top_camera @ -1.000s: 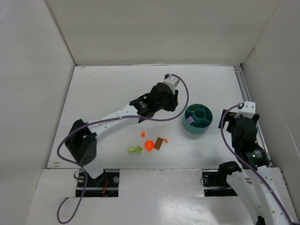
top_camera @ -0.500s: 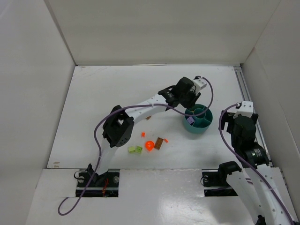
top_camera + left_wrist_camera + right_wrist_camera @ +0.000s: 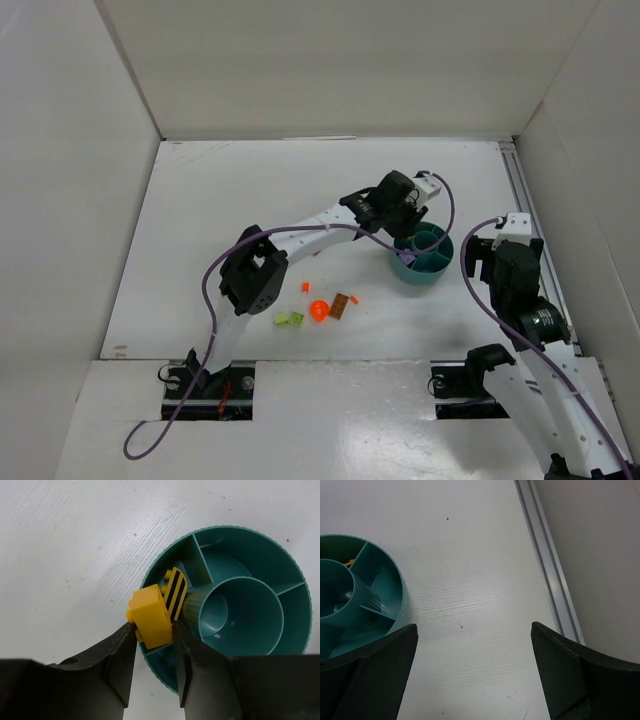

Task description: Sort the legos into containers by color

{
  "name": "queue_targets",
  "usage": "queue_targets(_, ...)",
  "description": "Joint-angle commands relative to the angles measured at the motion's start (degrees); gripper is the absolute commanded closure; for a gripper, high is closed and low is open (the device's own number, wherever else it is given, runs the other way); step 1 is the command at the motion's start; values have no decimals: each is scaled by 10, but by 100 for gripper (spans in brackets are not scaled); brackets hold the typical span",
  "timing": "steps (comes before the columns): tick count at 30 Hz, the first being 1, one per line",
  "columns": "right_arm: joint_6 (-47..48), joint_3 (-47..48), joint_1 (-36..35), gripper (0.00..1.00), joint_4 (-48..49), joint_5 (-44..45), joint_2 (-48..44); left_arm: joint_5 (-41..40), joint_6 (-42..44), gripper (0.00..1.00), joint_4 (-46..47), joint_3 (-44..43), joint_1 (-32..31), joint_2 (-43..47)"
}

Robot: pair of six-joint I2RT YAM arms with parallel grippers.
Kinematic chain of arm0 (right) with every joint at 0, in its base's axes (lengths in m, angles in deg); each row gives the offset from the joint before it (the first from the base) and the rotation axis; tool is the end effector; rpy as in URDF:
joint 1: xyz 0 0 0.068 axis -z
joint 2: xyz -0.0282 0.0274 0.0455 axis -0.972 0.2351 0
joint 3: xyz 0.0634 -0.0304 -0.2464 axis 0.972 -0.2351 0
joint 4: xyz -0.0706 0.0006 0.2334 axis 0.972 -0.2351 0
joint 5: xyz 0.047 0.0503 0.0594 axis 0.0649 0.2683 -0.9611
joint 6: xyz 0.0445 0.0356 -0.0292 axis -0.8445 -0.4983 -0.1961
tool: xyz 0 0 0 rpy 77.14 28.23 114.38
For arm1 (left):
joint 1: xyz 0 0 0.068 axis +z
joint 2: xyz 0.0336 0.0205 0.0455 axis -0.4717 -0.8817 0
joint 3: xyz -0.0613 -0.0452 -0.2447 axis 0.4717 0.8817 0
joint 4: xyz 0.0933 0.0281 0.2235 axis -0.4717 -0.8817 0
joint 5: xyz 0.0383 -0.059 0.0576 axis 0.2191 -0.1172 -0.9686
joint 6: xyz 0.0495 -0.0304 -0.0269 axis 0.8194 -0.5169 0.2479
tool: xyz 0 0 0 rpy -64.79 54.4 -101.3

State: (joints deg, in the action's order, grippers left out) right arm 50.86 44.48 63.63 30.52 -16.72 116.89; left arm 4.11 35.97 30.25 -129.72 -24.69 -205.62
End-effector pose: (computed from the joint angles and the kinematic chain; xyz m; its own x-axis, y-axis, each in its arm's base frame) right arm 0.1325 0.0062 0.2724 -0.4297 -0.1152 -0.8956 0.2085 0.9524 -0.2225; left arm 0.2929 -0.3980 0.2436 -0.2829 0.4310 -0.8569 0.8721 0.4874 -0.0428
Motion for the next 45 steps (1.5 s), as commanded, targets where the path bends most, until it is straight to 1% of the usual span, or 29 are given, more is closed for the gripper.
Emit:
queue_targets(1,5,15,-2,1,35,-8,-2,-4,4,67,1,10,-4,40)
queue_targets(4,5,15,-2,1,35,-9,-2,-4,-2,55,-5,10,-4,40)
queue_targets(14,10,15,-2,1,35,-14,-2,-4,-2,54,-5,5,-4,76)
queue_targets(18,33,15,-2,1,47,-53,-8,-4,-2,51,1,5,-4,106)
queue_targets(20,49,15,-2,1,53,-71,-13,-24,-2,46,1,18,-4,131)
queue_targets(21,49,15,-2,1,53,-89,-13,-30,-8,37,1,25,-4,142)
queue_targets(22,58,20,-2,1,60,-100,-19,-38,-8,36,8,47,-4,153)
queue_targets(23,65,20,-2,1,66,-115,-19,-47,-20,31,16,62,-4,180)
queue_targets(24,75,20,-2,1,73,-145,-24,-72,-28,21,22,77,-4,195)
queue_targets(25,80,20,-2,1,81,-158,-24,-82,-35,13,27,95,-4,211)
queue_targets(26,91,20,-2,1,81,-170,-24,-93,-45,1,27,133,-4,246)
queue_targets(28,99,20,-2,1,97,-210,-24,-123,-89,0,33,176,7,285)
queue_targets(29,106,20,-2,1,105,-232,-24,-130,-106,0,38,230,13,306)
queue_targets(30,113,20,-2,1,111,-253,-9,-138,-127,0,45,261,21,353)
queue_targets(31,121,20,-2,1,120,-296,0,-157,-169,0,46,294,35,379)
queue_targets(32,127,20,-2,1,140,-318,10,-172,-192,0,52,329,42,405)
queue_targets(33,127,20,-15,1,150,-333,36,-189,-216,0,52,397,42,458)
queue_targets(34,127,20,-27,1,163,-343,52,-222,-239,0,52,431,50,486)
queue_targets(35,133,26,-42,1,188,-349,69,-236,-290,0,46,464,50,513)
queue_targets(36,133,26,-87,1,200,-340,87,-245,-314,0,46,526,56,540)
queue_targets(37,133,43,-116,1,211,-325,129,-250,-341,0,31,555,56,592)
queue_targets(38,133,53,-149,1,221,-281,154,-250,-367,0,31,583,63,617)
queue_targets(39,133,65,-184,1,237,-251,181,-250,-413,0,22,608,63,640)
queue_targets(40,128,80,-253,1,243,-221,244,-250,-437,0,16,651,63,681)
queue_targets(41,122,118,-280,1,243,-194,279,-256,-461,0,-4,669,63,699)
queue_targets(42,122,140,-297,1,243,-162,317,-262,-485,0,-20,683,68,715)
queue_targets(43,103,161,-307,1,243,-161,354,-268,-534,0,-37,706,68,729)
queue_targets(44,97,201,-307,1,243,-161,426,-273,-552,0,-65,716,68,755)
queue_targets(45,97,221,-307,1,251,-184,460,-279,-564,0,-76,725,68,766)
